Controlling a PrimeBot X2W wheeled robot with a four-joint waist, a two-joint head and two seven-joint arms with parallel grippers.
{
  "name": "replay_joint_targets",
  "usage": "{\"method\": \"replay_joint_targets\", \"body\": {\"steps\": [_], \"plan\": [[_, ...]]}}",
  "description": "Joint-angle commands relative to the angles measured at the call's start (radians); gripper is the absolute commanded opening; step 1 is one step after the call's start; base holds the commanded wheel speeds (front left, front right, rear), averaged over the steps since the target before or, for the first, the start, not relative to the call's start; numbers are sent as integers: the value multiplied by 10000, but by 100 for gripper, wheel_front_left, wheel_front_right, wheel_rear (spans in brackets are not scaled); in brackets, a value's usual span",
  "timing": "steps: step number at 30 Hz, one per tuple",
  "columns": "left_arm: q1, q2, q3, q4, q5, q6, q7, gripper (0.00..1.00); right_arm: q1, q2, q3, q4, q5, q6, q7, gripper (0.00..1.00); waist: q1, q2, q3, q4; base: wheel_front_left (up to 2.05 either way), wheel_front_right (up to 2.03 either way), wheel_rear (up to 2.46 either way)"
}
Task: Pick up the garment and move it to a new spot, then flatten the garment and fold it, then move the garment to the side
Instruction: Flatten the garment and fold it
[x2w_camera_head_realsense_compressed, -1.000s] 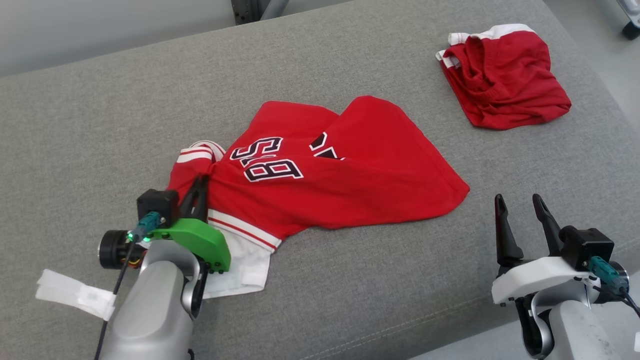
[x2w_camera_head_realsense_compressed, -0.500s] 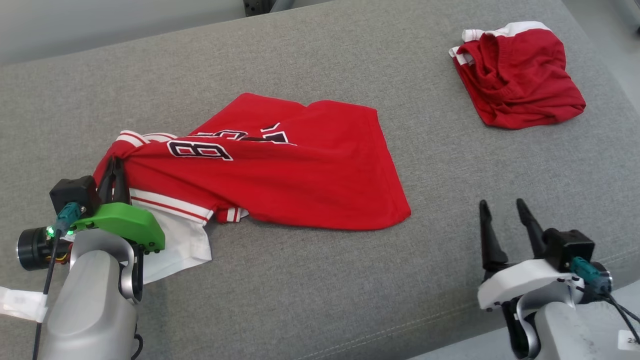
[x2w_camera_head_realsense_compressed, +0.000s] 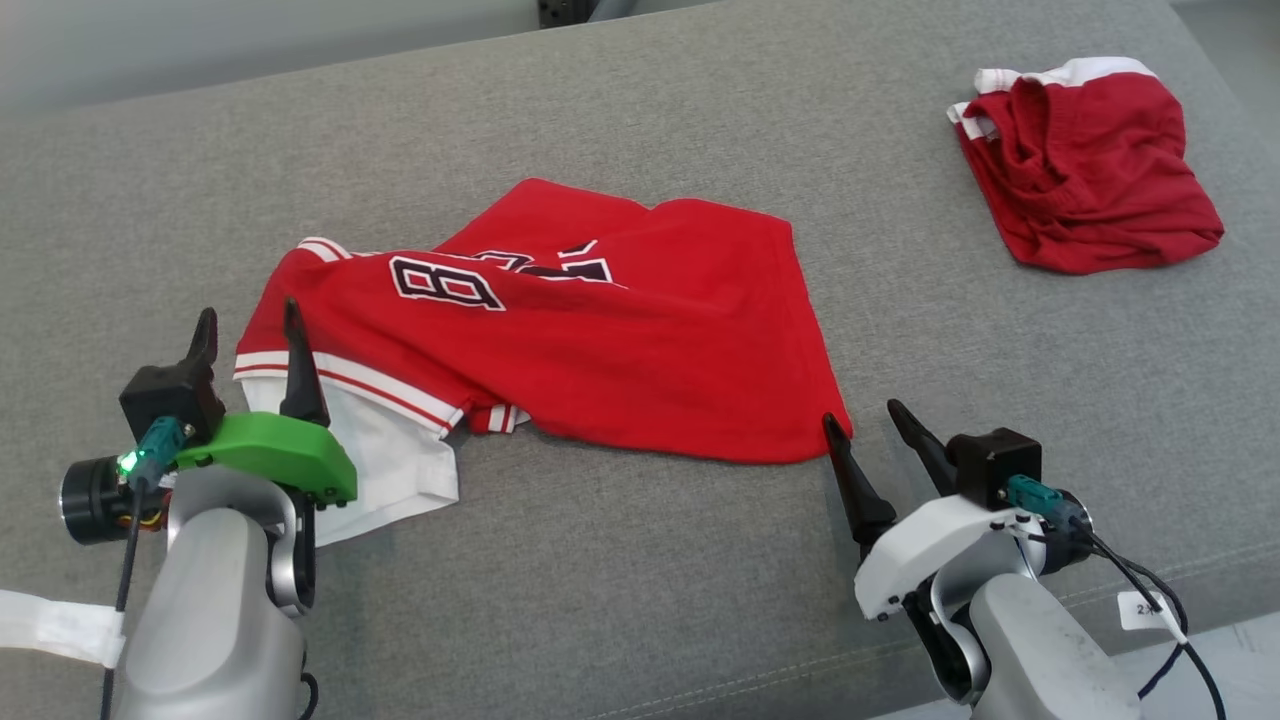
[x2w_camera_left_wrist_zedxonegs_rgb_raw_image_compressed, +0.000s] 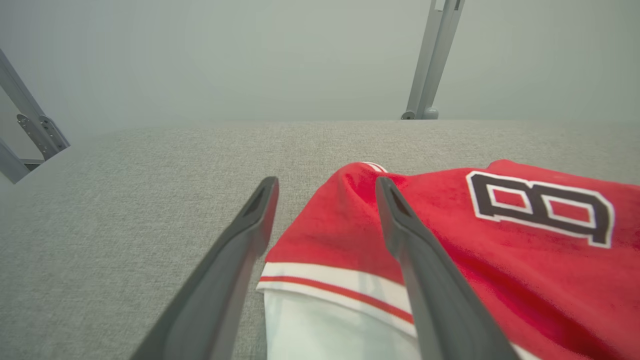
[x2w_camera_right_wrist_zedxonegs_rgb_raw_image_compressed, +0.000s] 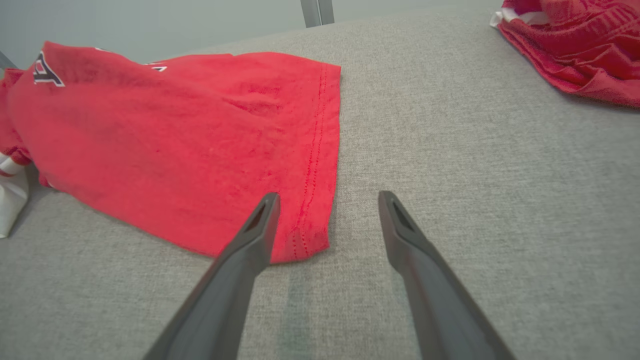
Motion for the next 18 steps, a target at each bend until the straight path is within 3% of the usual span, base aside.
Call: {"method": "replay_joint_targets", "body": {"steps": [1, 10, 11, 14, 15, 18], "plan": [[305, -89, 18, -267, 142, -13, -14, 100, -241, -35, 44, 236, 122, -19, 141, 100, 0, 95, -64, 306, 0, 0, 0], [1586, -574, -18, -1670, 349, -141, -7, 100, -988, -207, 25, 1500, 372, -18, 1220, 100, 0, 95, -138, 990, 0, 0, 0], [1711, -615, -23, -1780, 343, -161, -7, 100, -1033, -220, 21, 1549, 406, -18, 1277, 91, 0, 95, -153, 1052, 0, 0, 0], [2022, -707, -7, -2027, 343, -174, -9, 100, -1058, -266, 25, 1682, 539, -18, 1476, 26, 0, 95, -200, 1169, 0, 0, 0], [2092, -730, 12, -2083, 348, -163, -7, 100, -1077, -263, 38, 1679, 588, -18, 1510, 0, 0, 95, -216, 1197, 0, 0, 0], [2243, -775, 79, -2217, 353, -137, -9, 100, -1175, -349, -1, 1567, 752, -18, 1429, 0, 0, 95, -250, 1271, 0, 0, 0]]}}
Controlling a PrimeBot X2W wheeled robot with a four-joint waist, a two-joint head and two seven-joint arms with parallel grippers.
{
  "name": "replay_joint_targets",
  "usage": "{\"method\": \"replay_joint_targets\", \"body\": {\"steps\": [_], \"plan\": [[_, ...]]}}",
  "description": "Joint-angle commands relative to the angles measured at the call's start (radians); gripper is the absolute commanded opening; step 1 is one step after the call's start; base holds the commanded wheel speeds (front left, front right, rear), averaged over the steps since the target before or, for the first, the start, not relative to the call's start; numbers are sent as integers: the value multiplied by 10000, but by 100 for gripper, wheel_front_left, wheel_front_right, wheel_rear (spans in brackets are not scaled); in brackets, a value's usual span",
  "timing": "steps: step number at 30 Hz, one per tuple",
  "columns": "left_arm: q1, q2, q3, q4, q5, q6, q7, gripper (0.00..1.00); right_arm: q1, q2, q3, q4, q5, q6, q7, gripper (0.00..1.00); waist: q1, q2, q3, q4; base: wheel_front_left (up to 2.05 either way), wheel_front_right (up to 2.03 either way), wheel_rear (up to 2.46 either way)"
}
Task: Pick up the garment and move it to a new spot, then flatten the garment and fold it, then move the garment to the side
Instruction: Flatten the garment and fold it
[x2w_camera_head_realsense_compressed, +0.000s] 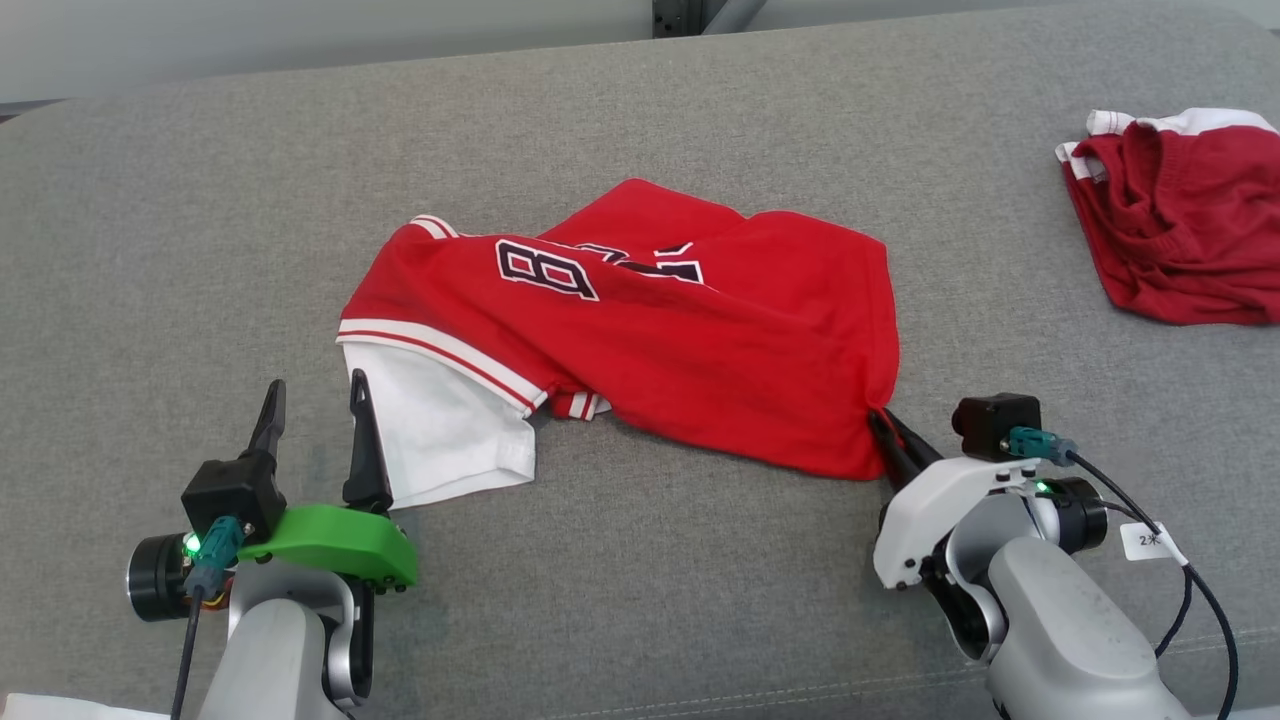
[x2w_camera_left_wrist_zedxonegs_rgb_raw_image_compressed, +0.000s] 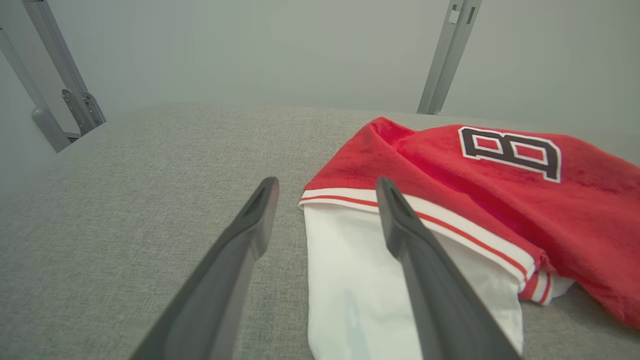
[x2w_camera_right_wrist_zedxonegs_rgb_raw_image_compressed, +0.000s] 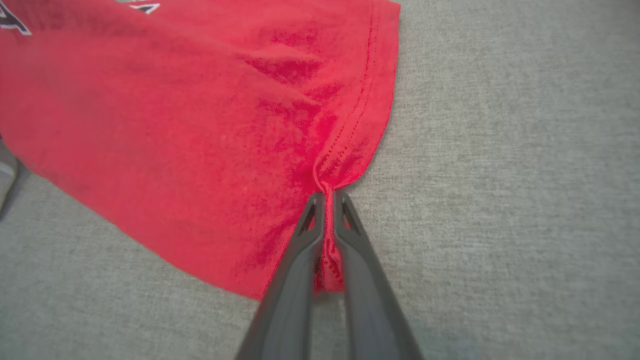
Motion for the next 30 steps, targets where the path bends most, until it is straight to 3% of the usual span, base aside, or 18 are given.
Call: {"method": "replay_joint_targets", "body": {"steps": [1, 10, 17, 19, 20, 21, 30], "plan": [[153, -27, 66, -90, 51, -7, 2, 100, -163, -114, -27, -68, 110, -16, -101, 0, 0, 95, -43, 68, 0, 0, 0], [353, -85, 200, -321, 137, -57, 2, 100, -1044, -133, 31, -181, 31, -16, -337, 0, 0, 95, 30, 154, 0, 0, 0], [428, -126, 140, -270, 128, -114, 2, 100, -1849, 5, -196, 841, -308, -16, -950, 0, 0, 95, 97, 253, 0, 0, 0], [441, -136, 132, -248, 138, -131, 2, 100, -2004, 68, -312, 1241, -494, -16, -1264, 42, 0, 95, 99, 265, 0, 0, 0], [457, -142, 133, -236, 140, -140, 2, 100, -2076, 96, -354, 1385, -535, -16, -1396, 90, 0, 95, 96, 265, 0, 0, 0], [475, -145, 137, -227, 136, -146, 1, 100, -2143, 122, -375, 1539, -536, -16, -1490, 100, 0, 95, 89, 255, 0, 0, 0], [708, -169, 239, -267, 109, -153, 1, 100, -1951, 205, -313, 1821, -416, -16, -1917, 100, 0, 95, 6, 6, 0, 0, 0]]}}
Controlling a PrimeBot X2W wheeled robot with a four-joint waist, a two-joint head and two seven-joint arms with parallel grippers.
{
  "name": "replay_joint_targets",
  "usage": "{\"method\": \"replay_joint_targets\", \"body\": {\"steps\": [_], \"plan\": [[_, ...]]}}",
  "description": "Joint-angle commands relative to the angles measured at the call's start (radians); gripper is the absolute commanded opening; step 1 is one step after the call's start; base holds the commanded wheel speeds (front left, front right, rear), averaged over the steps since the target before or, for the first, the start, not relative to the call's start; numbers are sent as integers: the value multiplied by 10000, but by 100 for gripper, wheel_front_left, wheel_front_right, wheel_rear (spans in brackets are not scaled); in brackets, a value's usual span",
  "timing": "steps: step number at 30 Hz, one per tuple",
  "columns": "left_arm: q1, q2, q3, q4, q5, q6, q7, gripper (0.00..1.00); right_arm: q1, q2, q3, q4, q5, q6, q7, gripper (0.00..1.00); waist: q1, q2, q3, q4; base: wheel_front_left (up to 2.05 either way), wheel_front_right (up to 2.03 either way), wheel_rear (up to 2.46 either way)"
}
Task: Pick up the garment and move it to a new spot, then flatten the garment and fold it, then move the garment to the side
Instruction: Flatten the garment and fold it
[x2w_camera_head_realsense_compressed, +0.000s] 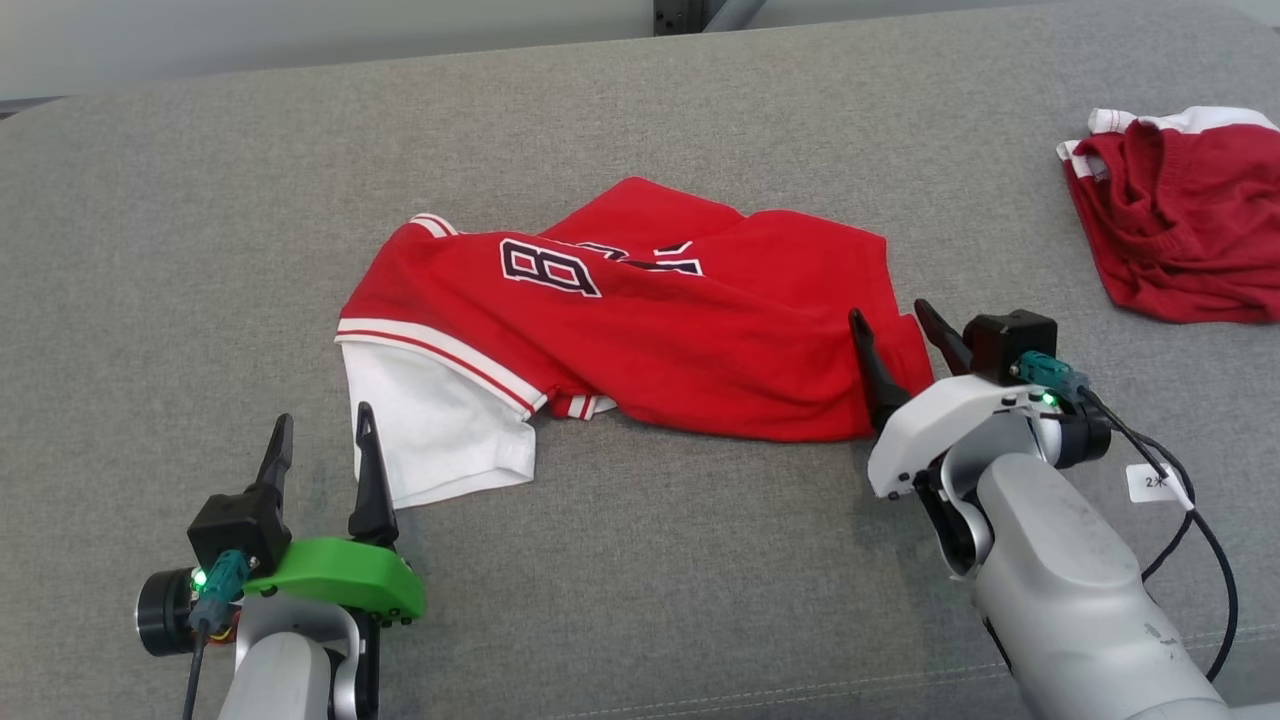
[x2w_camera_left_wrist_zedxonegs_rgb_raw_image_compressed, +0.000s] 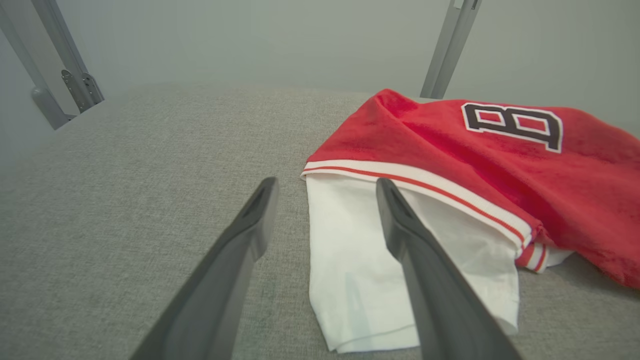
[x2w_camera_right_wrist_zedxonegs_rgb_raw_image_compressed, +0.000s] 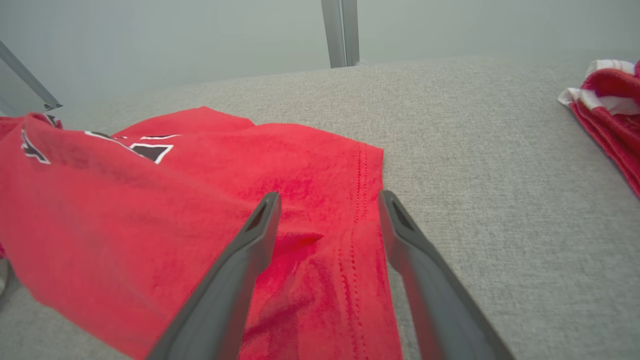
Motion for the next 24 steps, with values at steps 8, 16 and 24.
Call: {"method": "replay_joint_targets", "body": {"steps": [8, 16, 24], "plan": [[354, -15, 53, -171, 76, 5, 2, 100, 1806, -20, -155, -1536, 189, -16, -102, 100, 0, 95, -85, -201, 0, 0, 0], [458, -18, 160, -287, 114, -41, 4, 100, 3498, -2, -539, -2920, 633, -16, 46, 100, 0, 95, 21, -360, 0, 0, 0], [208, -25, 47, -242, 162, -100, 2, 100, 3114, 25, -506, -3153, 1786, -16, 301, 100, 0, 95, 109, -168, 0, 0, 0]]}}
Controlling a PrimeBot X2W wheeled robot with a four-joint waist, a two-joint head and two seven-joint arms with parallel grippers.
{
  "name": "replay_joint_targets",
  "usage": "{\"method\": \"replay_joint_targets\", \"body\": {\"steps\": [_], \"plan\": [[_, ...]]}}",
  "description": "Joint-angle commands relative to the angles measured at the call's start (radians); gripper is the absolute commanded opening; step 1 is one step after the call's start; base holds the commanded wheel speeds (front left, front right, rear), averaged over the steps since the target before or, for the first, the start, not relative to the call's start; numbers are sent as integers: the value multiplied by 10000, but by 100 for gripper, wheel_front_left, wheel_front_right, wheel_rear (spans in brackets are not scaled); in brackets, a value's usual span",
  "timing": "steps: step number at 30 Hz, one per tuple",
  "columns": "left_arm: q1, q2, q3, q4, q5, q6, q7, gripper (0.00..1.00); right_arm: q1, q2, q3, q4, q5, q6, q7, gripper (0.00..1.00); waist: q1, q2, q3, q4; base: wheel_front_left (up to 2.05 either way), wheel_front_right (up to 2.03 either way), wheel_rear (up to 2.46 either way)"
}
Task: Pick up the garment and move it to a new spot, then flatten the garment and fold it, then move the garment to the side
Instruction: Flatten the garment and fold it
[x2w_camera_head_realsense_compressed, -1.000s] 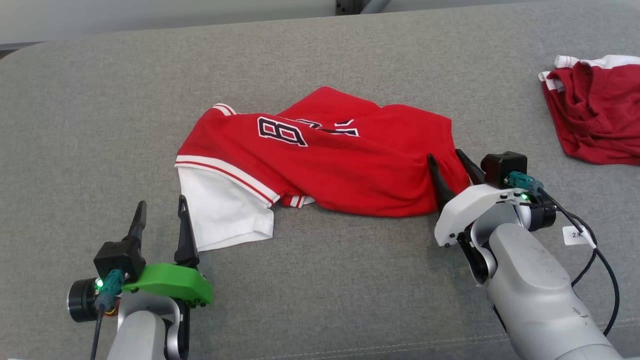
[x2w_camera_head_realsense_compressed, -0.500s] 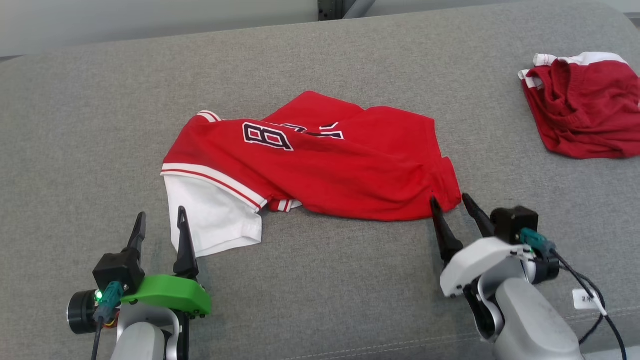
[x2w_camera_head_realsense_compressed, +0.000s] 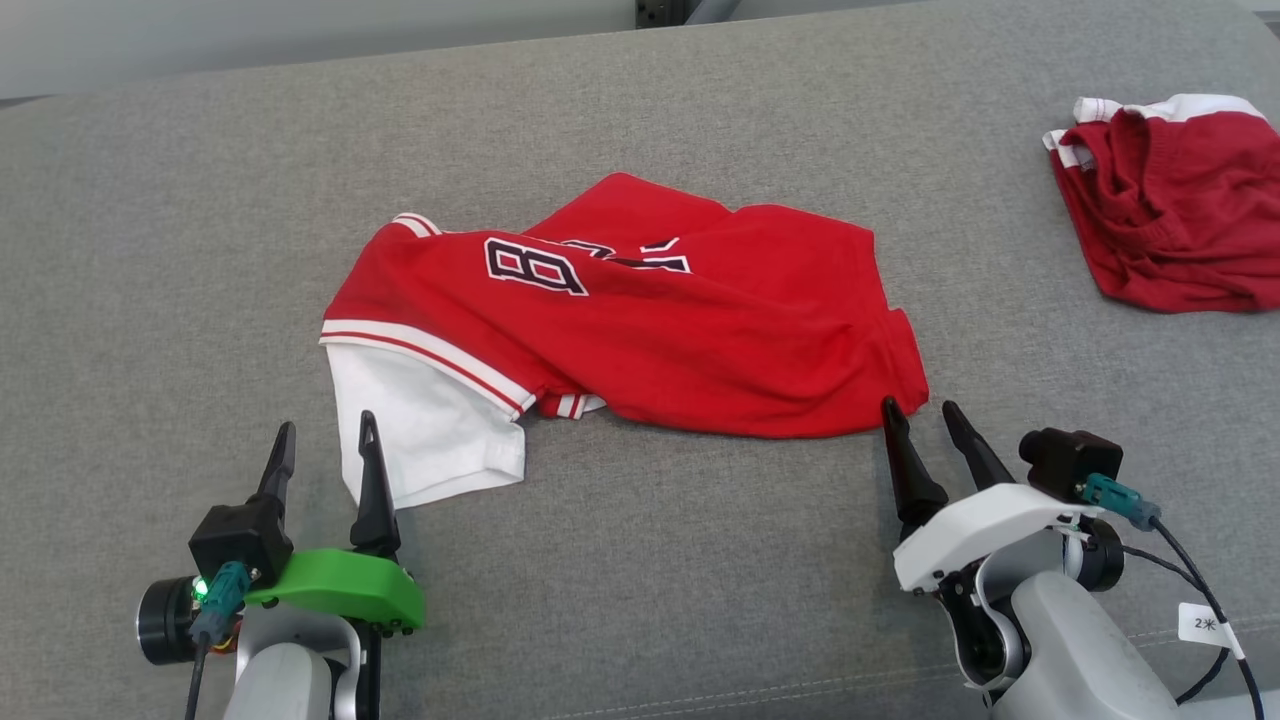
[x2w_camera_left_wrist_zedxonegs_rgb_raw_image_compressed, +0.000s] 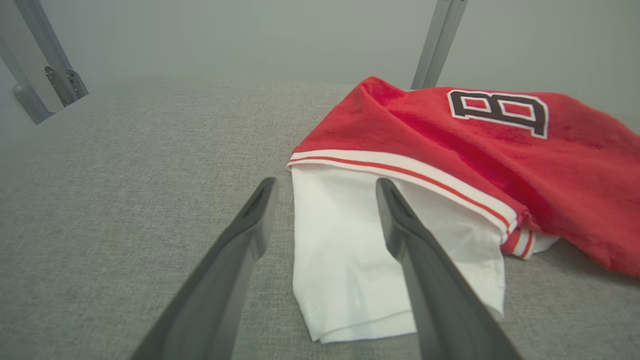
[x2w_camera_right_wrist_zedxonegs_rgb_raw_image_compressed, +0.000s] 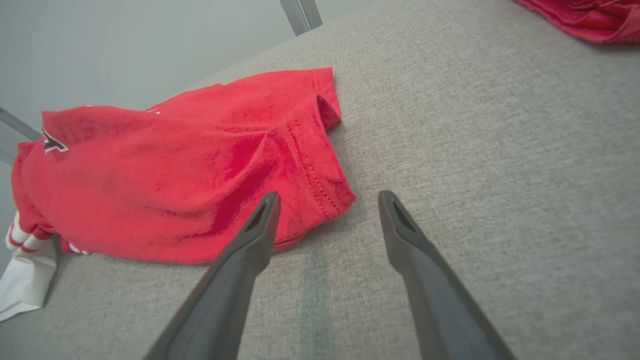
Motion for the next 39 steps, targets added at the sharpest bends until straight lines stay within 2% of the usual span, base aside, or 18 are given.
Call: {"method": "replay_joint_targets", "body": {"steps": [1, 4, 5, 7, 9, 11, 12, 19, 27, 34, 35, 36, 37, 39], "plan": [[-99, 11, 15, -18, 73, -20, 2, 100, -117, -8, 2, 26, 286, -16, 20, 100, 0, 95, 12, 121, 0, 0, 0], [-62, 7, 66, -28, 52, 5, 4, 100, -286, -9, 68, 311, 779, -16, 161, 100, 0, 95, 26, 232, 0, 0, 0], [-34, 6, 78, -28, 54, 18, 4, 100, -348, -10, 99, 450, 854, -16, 200, 95, 0, 95, 29, 263, 0, 0, 0], [4, 3, 100, -30, 50, 39, 2, 100, -499, -8, 167, 756, 1015, -16, 220, 47, 0, 95, 41, 317, 0, 0, 0], [5, 1, 123, -22, 37, 42, 2, 100, -664, -9, 235, 1048, 1125, -16, 169, 23, 0, 95, 50, 344, 0, 0, 0], [10, -1, 156, -20, 28, 64, 4, 100, -812, -8, 310, 1336, 1372, -16, 173, 5, 0, 95, 54, 336, 0, 0, 0], [15, -1, 174, -20, 30, 81, 4, 100, -911, -8, 345, 1476, 1451, -16, 145, 0, 0, 95, 55, 321, 0, 0, 0], [44, -6, 234, -57, 44, 77, 4, 100, -1320, -140, 174, 2026, 1594, -16, -143, 0, 0, 95, 3, 112, 0, 0, 0], [174, -11, 163, 10, 1, 28, 4, 100, -824, -754, -1011, 1856, 982, -16, -349, 0, 0, 95, -92, -153, 0, 0, 0], [275, -12, 28, 109, -62, -64, 4, 100, -342, -472, -1881, 1355, 405, -16, -378, 0, 0, 95, -133, -340, 0, 0, 0], [285, -13, 2, 127, -66, -66, 4, 100, -314, -425, -1948, 1311, 329, -16, -374, 15, 0, 95, -146, -356, 0, 0, 0], [299, -12, -13, 140, -75, -70, 2, 100, -292, -366, -1985, 1268, 277, -16, -375, 43, 0, 95, -165, -370, 0, 0, 0], [316, -11, -25, 150, -79, -69, 4, 100, -274, -318, -2029, 1208, 215, -16, -376, 100, 0, 95, -181, -384, 0, 0, 0], [366, -13, -66, 155, -106, -65, 4, 100, -212, -266, -2131, 1076, 47, -16, -381, 100, 0, 95, -231, -411, 0, 0, 0]]}}
